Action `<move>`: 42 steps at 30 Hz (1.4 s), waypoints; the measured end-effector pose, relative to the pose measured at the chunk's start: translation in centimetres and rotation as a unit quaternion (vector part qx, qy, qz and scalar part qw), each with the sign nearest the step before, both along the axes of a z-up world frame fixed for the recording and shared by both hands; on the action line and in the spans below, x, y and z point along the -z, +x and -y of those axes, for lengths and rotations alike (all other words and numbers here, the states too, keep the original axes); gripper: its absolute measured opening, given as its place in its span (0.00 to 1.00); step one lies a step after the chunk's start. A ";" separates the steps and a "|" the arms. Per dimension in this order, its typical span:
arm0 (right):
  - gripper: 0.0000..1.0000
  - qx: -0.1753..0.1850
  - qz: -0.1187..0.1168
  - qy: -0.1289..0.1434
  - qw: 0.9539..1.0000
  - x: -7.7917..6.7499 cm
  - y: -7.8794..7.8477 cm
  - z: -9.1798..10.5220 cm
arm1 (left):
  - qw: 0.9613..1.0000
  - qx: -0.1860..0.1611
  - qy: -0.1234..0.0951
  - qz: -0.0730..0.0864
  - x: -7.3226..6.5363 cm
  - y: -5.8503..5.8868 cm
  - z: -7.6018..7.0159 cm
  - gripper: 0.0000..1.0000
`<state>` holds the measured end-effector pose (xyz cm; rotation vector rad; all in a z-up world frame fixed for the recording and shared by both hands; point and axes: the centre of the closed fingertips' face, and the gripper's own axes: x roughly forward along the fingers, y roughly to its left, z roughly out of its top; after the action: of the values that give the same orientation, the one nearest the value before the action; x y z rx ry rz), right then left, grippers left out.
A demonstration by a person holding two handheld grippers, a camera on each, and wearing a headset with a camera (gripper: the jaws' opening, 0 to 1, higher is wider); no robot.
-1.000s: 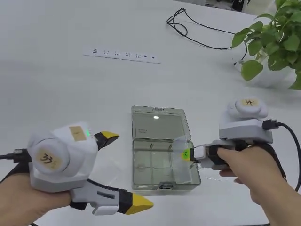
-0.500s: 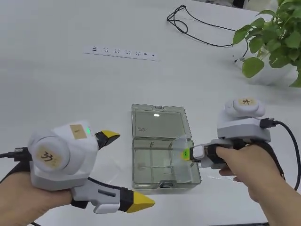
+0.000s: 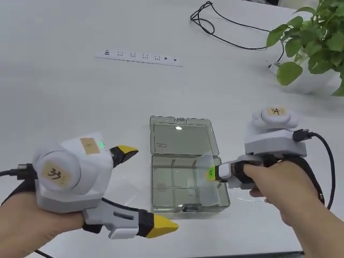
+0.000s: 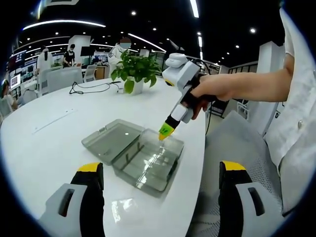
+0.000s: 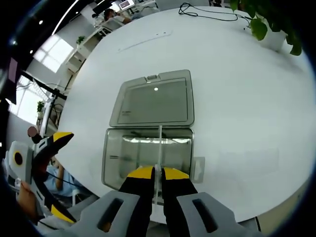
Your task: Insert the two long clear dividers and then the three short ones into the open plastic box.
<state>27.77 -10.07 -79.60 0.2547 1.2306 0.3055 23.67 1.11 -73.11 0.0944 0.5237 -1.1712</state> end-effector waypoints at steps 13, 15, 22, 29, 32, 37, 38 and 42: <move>0.06 -0.002 0.010 -0.011 1.000 -0.1 0.0 -0.1 | 1.000 -0.002 -0.003 -0.002 0.0 0.1 -0.1 0.99; 0.06 -0.004 0.011 -0.011 1.000 0.0 0.0 -0.2 | 1.000 -0.003 -0.003 -0.003 0.1 0.2 -0.1 0.99; 0.06 -0.008 0.009 -0.012 1.000 0.1 0.2 -0.2 | 1.000 -0.004 -0.004 -0.004 0.1 0.2 -0.1 0.99; 0.08 -0.045 0.018 -0.013 0.999 0.3 0.4 -1.4 | 1.000 -0.002 -0.002 -0.004 0.2 0.2 0.0 0.99; 0.08 -0.050 0.016 -0.011 0.999 0.5 0.4 -1.5 | 1.000 -0.003 -0.001 -0.005 0.2 0.2 0.0 0.99; 0.09 -0.065 0.015 -0.007 0.998 1.3 0.3 -1.7 | 1.000 -0.005 0.002 -0.005 0.3 0.3 -0.2 0.99; 0.09 -0.067 0.015 -0.007 0.998 1.4 0.3 -1.7 | 1.000 -0.005 0.002 -0.005 0.3 0.3 -0.2 0.99; 0.10 -0.077 0.015 -0.006 0.997 2.0 0.2 -1.8 | 1.000 -0.007 0.002 -0.007 0.3 0.3 -0.2 0.99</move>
<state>27.93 -8.31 -81.58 0.1448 1.2244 0.4327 23.97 1.34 -73.44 0.0865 0.5387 -1.1572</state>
